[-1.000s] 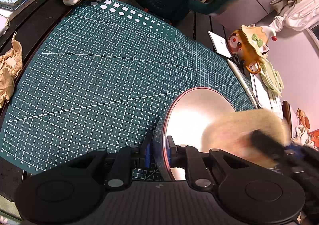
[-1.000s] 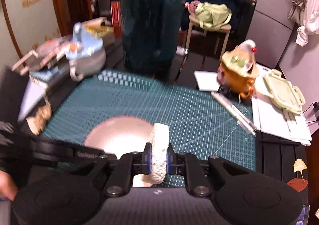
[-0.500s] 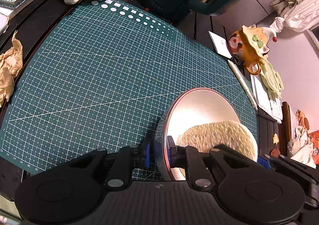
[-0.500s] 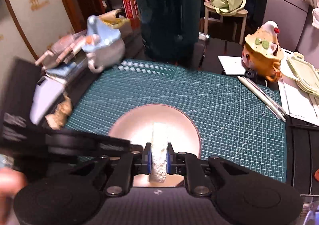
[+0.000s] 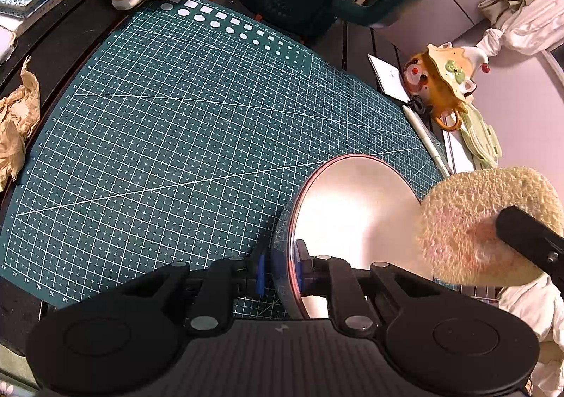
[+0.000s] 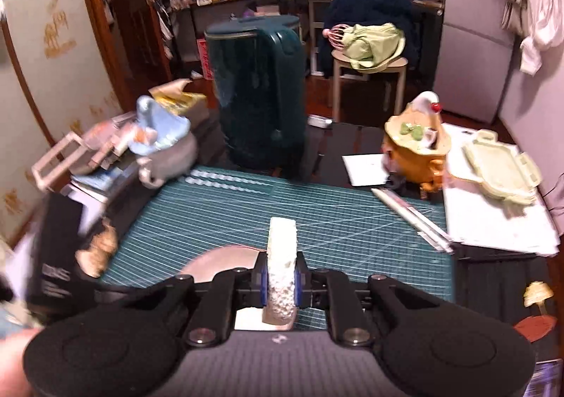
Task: Clean bowl
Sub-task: 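Hold the bowl with the left tool while the right tool scrubs the bottom and wall, then hold the bowl with the left tool while the right tool rubs the sponge near the rim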
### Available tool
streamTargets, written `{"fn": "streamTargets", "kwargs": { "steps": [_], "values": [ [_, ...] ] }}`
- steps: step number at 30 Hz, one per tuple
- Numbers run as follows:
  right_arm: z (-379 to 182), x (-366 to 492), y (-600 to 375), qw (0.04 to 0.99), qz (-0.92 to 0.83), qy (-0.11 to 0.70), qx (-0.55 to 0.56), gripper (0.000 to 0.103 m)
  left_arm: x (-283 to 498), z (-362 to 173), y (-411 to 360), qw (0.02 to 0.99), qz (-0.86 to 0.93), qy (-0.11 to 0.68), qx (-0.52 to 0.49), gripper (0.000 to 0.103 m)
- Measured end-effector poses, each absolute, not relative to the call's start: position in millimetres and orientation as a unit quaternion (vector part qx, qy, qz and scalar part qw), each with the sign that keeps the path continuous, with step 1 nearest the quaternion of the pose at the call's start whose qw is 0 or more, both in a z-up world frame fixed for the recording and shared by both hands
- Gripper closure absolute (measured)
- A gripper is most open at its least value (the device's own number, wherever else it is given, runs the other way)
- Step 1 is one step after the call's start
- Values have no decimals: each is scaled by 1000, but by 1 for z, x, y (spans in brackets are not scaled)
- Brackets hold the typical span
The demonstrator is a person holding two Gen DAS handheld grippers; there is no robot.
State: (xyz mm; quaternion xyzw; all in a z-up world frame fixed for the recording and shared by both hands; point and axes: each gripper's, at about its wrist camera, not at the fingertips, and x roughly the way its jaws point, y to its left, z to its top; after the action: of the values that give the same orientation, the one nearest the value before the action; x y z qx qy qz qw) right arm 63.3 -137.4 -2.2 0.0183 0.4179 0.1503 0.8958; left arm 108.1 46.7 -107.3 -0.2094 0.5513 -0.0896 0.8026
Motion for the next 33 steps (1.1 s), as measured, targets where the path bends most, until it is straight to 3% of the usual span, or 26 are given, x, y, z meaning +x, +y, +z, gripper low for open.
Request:
{"fn": "streamTargets", "kwargs": {
  "steps": [7, 13, 23, 33],
  "values": [
    [-48, 75, -114, 868, 155, 472, -10, 91, 108, -107, 47, 803, -89, 551, -209, 89],
    [-38, 69, -114, 885, 108, 448, -59, 91, 108, -107, 47, 802, -90, 551, -210, 89],
    [3, 60, -137, 903, 138, 407, 7, 91, 108, -107, 47, 803, -89, 551, -210, 89],
    [-44, 70, -109, 884, 113, 449, -59, 90, 109, -107, 48, 802, -89, 551, -210, 89]
  ]
}}
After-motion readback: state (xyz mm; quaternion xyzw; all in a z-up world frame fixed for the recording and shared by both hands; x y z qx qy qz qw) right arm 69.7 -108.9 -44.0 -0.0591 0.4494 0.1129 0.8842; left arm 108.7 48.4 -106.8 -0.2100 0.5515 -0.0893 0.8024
